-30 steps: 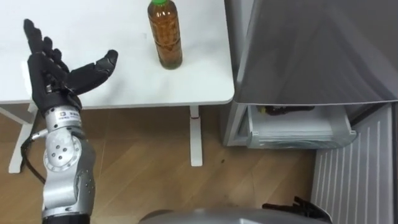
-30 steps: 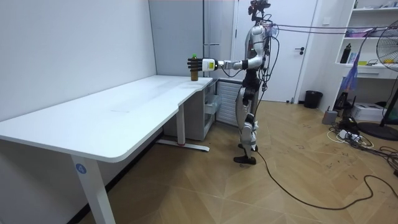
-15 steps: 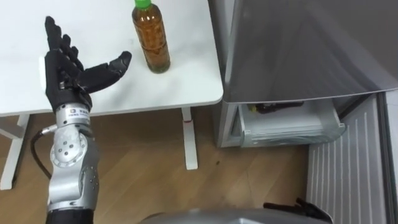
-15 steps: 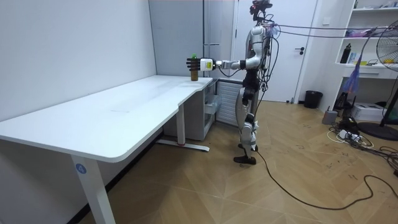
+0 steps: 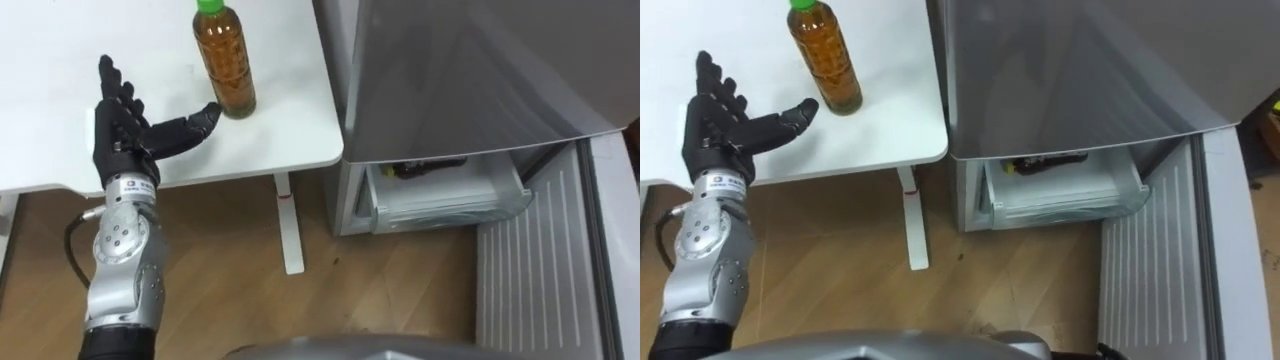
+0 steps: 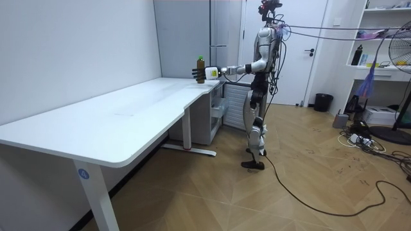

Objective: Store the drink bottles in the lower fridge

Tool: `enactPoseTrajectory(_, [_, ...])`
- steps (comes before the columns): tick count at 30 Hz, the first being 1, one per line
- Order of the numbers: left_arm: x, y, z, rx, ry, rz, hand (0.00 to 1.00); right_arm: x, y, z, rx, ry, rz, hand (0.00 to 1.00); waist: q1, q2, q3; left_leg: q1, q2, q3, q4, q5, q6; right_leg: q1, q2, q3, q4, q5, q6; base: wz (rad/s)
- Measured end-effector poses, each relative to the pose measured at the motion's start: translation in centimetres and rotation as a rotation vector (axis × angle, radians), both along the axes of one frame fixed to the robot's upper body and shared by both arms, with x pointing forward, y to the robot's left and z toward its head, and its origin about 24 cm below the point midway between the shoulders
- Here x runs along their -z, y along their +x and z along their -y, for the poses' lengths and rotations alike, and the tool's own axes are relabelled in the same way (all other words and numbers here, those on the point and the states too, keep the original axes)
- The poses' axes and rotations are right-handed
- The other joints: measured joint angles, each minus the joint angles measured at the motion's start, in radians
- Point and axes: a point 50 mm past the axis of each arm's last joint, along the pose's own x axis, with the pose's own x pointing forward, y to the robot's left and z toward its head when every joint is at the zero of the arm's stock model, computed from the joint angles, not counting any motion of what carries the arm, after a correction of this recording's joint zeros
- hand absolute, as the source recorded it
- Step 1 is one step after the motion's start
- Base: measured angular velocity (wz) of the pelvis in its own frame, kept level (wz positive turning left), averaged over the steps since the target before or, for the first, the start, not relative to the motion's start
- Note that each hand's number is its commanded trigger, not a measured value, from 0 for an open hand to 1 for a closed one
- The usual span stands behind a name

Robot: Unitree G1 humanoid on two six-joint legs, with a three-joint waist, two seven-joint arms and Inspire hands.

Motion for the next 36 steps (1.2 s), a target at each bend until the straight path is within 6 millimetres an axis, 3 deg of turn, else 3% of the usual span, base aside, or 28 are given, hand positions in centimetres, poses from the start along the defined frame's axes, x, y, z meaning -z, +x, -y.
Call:
enactPoseTrajectory(7, [-1.1,1.6,0.5,0.031,-0.104,0.063,0.0,0.0,0.1,0.0,-0.002,-0.011,-0.02,0.0,-0.002,0.013,-0.0026,0.009,0.001,0.002,-0.001,-0.001,-0.001,0.001,0.004,0.022,0.003,0.0,0.0,-0.05])
enactPoseTrajectory(18, [-1.0,1.7,0.5,0.056,-0.114,0.05,0.0,0.0,0.4,0.0,-0.021,-0.004,-0.014,0.0,-0.026,0.014,-0.0021,0.01,0.001,0.006,-0.006,-0.001,-0.001,-0.001,0.004,0.02,0.0,0.0,-0.001,-0.01])
enactPoseTrajectory(27, [-1.3,1.8,-0.1,0.076,-0.086,0.043,0.0,0.0,0.4,0.2,-0.03,-0.005,-0.015,0.0,-0.036,0.018,-0.0009,0.011,0.015,0.027,-0.005,-0.007,-0.009,-0.009,0.015,0.02,0.002,0.004,-0.006,-0.07])
enactPoseTrajectory(36, [-1.6,4.1,-0.1,0.098,-0.082,0.03,0.0,-0.1,0.1,0.4,-0.057,-0.008,-0.046,0.0,-0.039,0.025,0.0021,0.012,0.013,0.028,-0.006,-0.007,-0.008,-0.025,0.015,0.036,0.017,0.003,-0.006,-0.07])
